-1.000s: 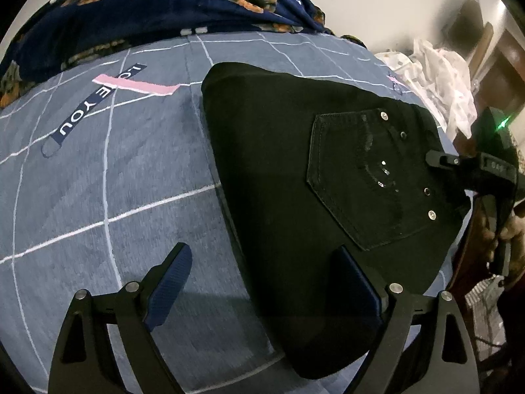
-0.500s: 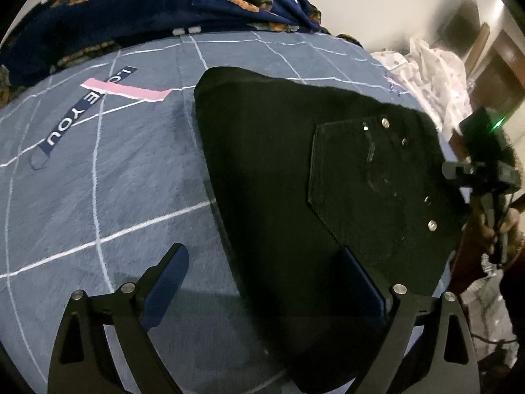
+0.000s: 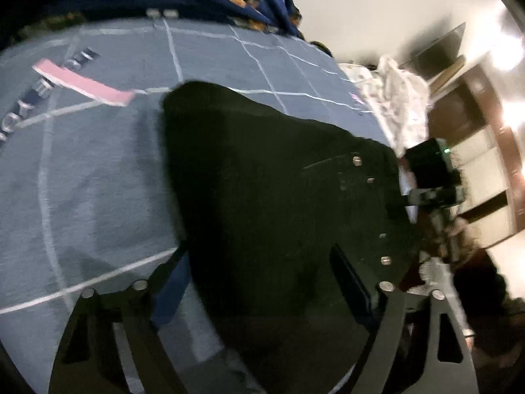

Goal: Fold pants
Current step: 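Grasp the folded jeans edge with the right gripper and straighten it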

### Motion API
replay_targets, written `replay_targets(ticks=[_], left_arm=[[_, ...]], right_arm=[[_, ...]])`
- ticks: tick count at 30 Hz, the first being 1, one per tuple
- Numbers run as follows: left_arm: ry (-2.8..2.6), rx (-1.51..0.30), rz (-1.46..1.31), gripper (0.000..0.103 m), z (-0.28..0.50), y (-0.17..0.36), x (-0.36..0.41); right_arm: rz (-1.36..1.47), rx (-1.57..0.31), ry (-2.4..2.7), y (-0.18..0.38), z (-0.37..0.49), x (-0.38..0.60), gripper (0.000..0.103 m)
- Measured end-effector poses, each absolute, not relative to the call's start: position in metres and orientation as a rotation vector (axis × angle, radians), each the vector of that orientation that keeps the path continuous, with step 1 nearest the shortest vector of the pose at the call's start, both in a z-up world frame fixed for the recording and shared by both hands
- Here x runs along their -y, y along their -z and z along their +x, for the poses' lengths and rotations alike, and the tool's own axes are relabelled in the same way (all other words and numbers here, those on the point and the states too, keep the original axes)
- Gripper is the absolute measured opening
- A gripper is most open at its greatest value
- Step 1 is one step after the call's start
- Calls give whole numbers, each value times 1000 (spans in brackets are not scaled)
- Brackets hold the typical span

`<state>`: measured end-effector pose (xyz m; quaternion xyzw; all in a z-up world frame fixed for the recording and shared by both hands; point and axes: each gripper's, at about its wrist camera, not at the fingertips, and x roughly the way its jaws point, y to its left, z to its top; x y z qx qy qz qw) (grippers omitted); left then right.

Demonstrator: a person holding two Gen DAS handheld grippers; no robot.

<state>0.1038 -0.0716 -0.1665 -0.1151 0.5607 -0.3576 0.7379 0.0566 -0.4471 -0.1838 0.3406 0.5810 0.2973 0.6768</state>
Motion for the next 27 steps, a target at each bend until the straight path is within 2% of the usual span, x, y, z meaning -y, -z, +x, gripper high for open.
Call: replay_targets(ticks=[3,7,11,14,16,17,19,20,26,27], left_arm=[[851,-1262,-310,82,111,170,70],[1015,-1381,-541,82,122,186,61],[1064,-1359,-371,82,114,178,74],[1082,-1371,-386,82,118,178,74],[1086,-1380,-409,82,122,179,73],[1087,-1376,-404,82,123,178,75],[1089,-1363,-390,82,121,177,79],[1087,-1353,-388,82,122,177,82],[1071,-1312,-408,82,118,178,84],[1073,-1314,-415,82,118,179,81]], right_arm=[[737,-1304,-681,181,55,441,92],[796,-1315,-717,182,57,433,93],[854,-1296,-756,183,58,436,92],[772,-1354,-717,188,59,443,69],[776,-1370,-737,190,59,445,69],[769,-1379,-747,190,59,444,70],[775,-1387,-760,189,61,439,86],[793,-1377,-784,186,63,434,101],[776,-1321,-846,182,61,416,102],[780,-1321,-849,183,60,419,95]])
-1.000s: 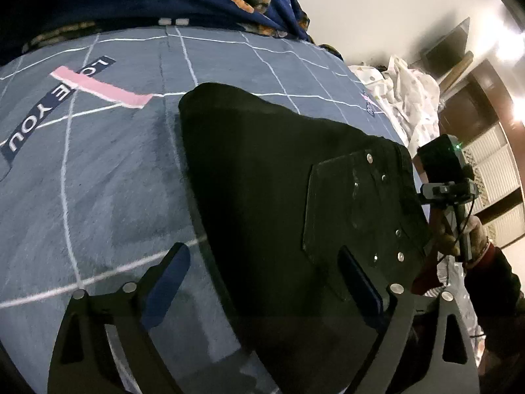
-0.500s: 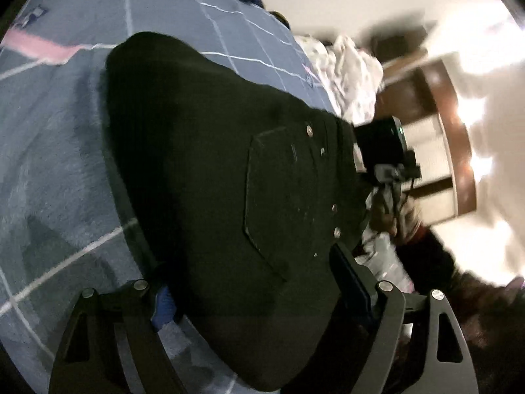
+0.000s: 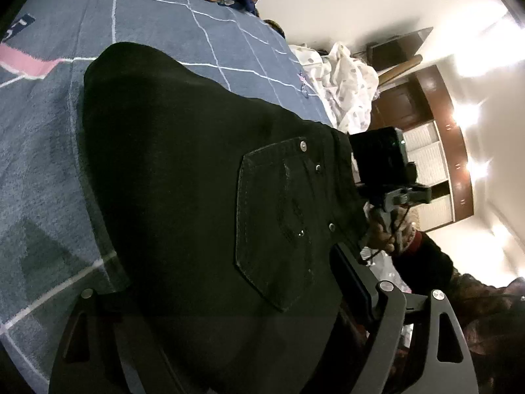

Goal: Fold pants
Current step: 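Grasp the folded jeans edge with the right gripper and straighten it, then grasp the folded black jeans stack with both grippers from opposite sides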

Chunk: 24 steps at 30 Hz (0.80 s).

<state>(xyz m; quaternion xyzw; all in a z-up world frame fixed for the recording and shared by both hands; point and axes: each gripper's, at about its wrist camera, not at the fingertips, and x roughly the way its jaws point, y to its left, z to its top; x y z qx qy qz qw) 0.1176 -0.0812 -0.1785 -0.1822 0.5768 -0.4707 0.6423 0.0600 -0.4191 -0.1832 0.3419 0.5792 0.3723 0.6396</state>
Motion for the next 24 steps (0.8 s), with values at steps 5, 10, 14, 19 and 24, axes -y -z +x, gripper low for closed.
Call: replay_targets(ticks=[5,10,14,19,24], left_arm=[[1050,-1346,-439,68,123,183,73],[1042,-1315,-414,67,118,183,72],[1019,-1331,-440,67,121,184,74],[962,-1309,-416,51,118,182,77],[897,-1267,-361,32,110,178,78]], right_arm=[[761,-1353,-848,188,61,428,82],[727,-1352,-826,185,58,425,82],[717,-1349,-766,185,57,425,70],[781,-1323,-641,194,51,434,37],[761,-1278,-604,186,46,428,33]])
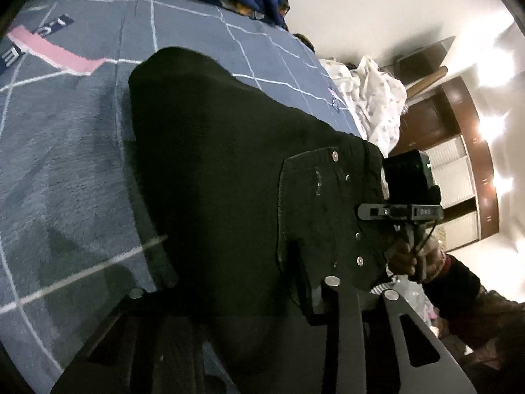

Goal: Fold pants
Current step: 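Grasp the folded black jeans stack with both grippers from opposite sides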

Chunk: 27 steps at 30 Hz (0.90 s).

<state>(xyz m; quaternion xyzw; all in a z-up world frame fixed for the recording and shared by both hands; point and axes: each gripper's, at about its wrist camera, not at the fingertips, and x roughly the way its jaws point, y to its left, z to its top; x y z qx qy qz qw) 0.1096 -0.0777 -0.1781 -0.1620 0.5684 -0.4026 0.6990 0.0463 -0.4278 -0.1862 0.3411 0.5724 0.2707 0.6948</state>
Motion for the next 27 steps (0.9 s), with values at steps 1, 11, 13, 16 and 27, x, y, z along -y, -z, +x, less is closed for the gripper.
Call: replay_targets(ticks=[1,11,13,16,27], left_arm=[[893,-1255,-354,29,107,175,79],[898,-1192,-328,21,98,149,93],[884,-1201,-351,21,97,148,89],[861,-1219,-356,21,95,151,79],[899,-1348,-464,57,114,187,60]], right_arm=[[772,-1273,-601,186,45,428,33],[915,-1168,-599,181,33,426,30],[962,-1152,-602,182,30,424,30],[963,-1140,-623,179,26,416,29],[913,-1212,-615,195,32,413,37]])
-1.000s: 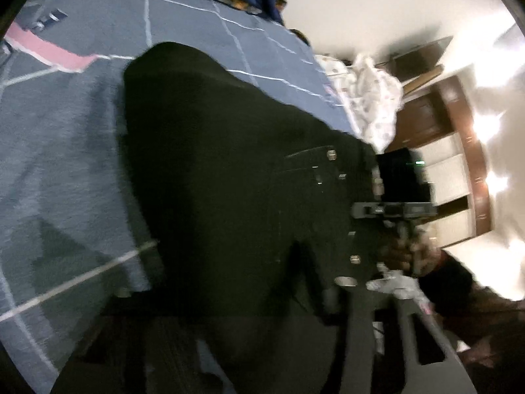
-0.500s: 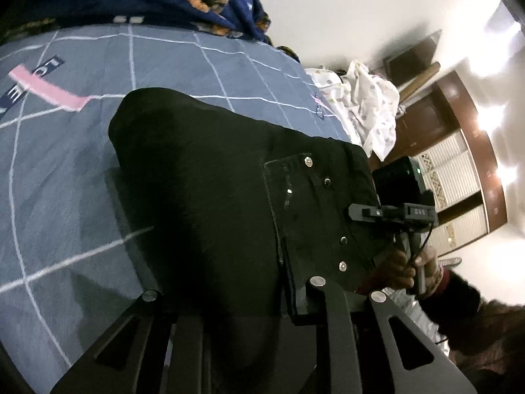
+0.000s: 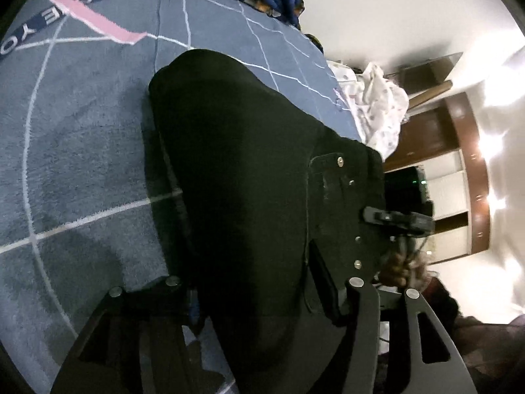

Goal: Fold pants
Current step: 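Grasp the folded black jeans stack with both grippers from opposite sides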

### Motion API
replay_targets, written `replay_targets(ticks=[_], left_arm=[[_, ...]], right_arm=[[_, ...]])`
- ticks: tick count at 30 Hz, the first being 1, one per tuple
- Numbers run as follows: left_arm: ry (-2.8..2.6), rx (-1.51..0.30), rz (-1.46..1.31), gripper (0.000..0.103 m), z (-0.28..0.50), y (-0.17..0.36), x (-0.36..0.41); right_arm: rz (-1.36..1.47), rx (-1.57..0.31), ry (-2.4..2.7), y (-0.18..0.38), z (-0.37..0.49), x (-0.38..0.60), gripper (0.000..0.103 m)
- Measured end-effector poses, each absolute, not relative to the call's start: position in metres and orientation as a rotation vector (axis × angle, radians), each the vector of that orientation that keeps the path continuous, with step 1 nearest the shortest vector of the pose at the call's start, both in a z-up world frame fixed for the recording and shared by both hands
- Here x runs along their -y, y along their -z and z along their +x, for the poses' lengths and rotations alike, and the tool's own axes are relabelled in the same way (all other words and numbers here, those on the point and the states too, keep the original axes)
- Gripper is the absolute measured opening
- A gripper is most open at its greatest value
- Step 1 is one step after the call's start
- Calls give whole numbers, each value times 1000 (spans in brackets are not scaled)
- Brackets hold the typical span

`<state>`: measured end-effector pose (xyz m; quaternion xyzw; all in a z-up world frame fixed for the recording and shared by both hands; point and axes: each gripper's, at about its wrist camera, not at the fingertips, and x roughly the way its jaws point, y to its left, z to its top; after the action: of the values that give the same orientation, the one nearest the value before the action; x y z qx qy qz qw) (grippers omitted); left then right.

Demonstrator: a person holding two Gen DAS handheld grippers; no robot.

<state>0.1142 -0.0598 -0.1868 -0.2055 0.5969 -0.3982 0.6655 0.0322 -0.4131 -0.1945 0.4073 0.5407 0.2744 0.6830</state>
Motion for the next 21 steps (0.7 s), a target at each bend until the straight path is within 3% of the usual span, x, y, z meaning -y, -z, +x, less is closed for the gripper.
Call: replay_targets(ticks=[4,8,11,21], left_arm=[[931,-1342,-487,58,122,189,73],[924,-1276,-301,42,112,179,112],[905,-1262,-359,28,109,176,104],[849,-1161,-327,26,80,141,81]], right_arm=[[919,-1228,-627,204,36,409,40],[852,-1228,-640,200,38,391,36],[865,-1205,-645,197,30,396,31],[952,-1119,-715,176,17,377,30]])
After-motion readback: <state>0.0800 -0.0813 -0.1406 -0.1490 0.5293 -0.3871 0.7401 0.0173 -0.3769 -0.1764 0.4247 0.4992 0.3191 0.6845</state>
